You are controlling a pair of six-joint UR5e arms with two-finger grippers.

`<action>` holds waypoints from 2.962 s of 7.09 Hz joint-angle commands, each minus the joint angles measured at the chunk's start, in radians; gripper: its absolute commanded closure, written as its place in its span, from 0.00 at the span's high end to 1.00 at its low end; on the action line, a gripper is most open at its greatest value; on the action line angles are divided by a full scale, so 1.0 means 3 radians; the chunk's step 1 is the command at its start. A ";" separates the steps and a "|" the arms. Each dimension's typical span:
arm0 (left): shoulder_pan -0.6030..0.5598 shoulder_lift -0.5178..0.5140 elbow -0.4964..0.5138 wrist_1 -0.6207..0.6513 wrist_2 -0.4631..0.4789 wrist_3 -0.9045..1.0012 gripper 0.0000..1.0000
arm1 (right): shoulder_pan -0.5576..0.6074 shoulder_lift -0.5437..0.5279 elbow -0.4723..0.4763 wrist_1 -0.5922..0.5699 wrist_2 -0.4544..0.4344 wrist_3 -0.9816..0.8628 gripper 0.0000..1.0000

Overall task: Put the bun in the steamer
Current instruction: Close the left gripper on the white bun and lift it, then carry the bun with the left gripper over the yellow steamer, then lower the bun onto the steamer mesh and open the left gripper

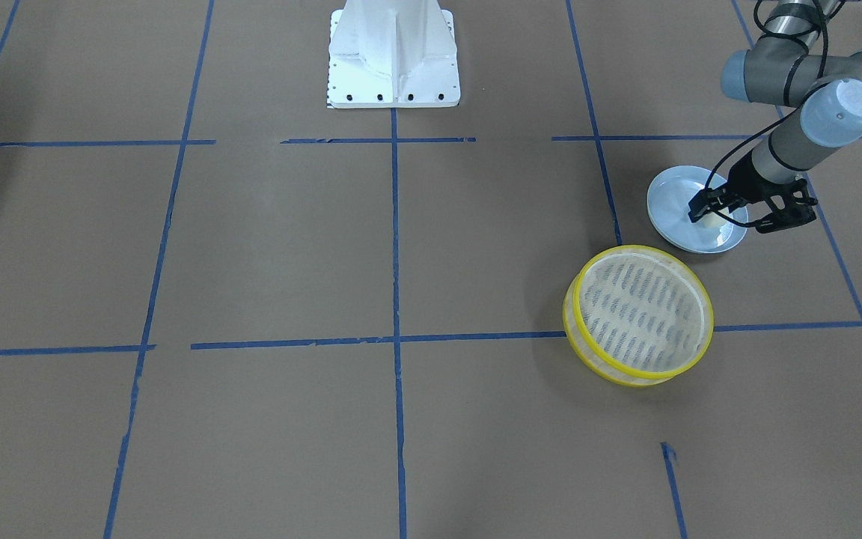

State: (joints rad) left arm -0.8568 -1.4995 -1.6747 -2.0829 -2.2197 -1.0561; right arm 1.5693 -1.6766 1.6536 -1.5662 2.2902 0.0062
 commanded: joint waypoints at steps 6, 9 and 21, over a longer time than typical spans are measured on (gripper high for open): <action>-0.0550 -0.0893 -0.0453 0.0557 -0.0016 -0.0018 0.13 | 0.0000 0.0000 0.0000 0.0000 0.0000 0.0000 1.00; -0.0326 -0.1541 0.0197 0.0930 0.0319 0.0292 0.13 | 0.0000 0.0000 0.0000 0.0000 0.0000 0.0000 1.00; -0.0033 -0.1613 0.0551 0.0797 0.0476 0.0299 0.38 | 0.0000 0.0000 0.0000 0.0000 0.0000 0.0000 1.00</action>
State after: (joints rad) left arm -0.8664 -1.9844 -1.5093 -1.8440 -2.0770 -0.9683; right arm 1.5693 -1.6766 1.6536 -1.5662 2.2902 0.0061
